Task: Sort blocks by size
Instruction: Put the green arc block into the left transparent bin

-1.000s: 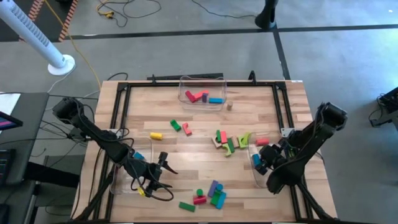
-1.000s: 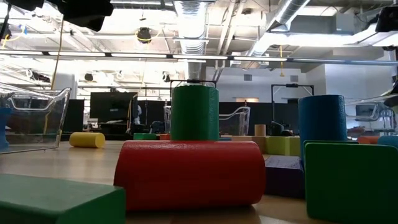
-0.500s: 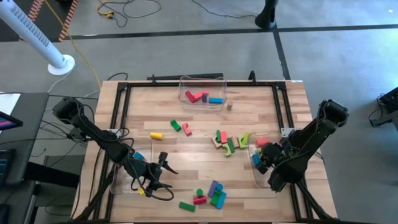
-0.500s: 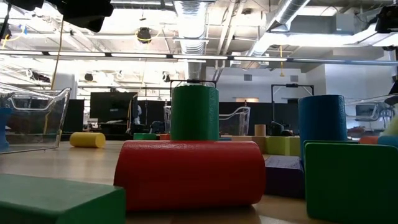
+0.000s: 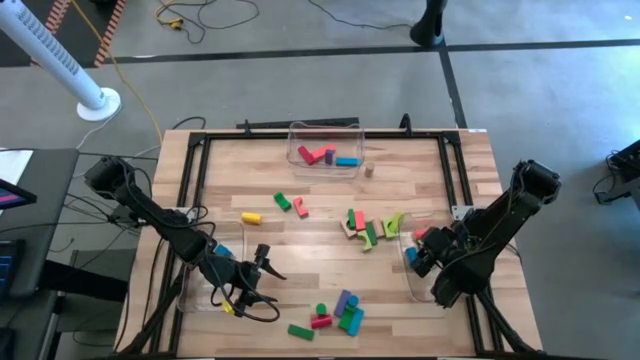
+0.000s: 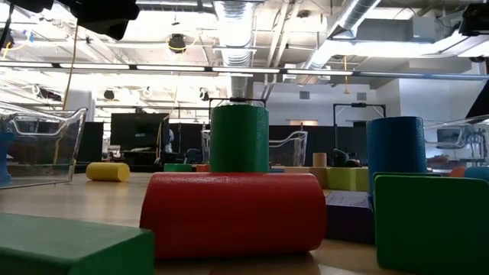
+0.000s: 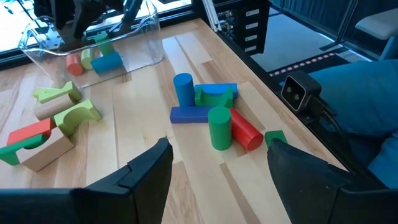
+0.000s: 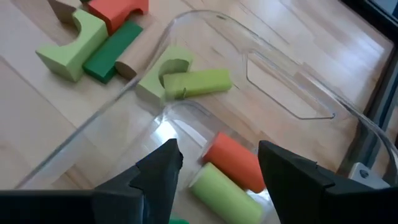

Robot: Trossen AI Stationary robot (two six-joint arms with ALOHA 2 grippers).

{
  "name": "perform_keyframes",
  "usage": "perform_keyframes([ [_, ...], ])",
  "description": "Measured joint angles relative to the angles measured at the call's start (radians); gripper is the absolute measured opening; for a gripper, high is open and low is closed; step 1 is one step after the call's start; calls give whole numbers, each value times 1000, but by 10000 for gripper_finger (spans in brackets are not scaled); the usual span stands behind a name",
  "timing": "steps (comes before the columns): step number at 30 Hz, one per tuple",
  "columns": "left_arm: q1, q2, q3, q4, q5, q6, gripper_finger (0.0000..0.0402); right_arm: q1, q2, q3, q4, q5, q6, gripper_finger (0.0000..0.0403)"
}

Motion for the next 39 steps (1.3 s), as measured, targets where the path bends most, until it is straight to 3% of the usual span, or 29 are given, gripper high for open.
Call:
perform_keyframes([
  [9,21,0,0,-2,-28,-6,251,0,0,45,-1,85,-13,249],
  [15,101,0,1,-72,-326,-30,251,0,0,60,83,197,-87,249],
  [17,173,0,1,-120,-354,-31,249,0,0,60,123,255,-127,249],
  [23,432,2,1,-279,-257,-103,214,-22,0,60,281,378,-316,249],
  [28,569,2,1,-381,-210,-116,190,-76,0,60,447,392,-537,249],
  [33,645,2,-8,-400,-97,-132,186,-128,0,60,606,392,-749,249],
  [39,656,2,-55,-344,-72,-135,186,-173,0,60,765,392,-940,249],
])
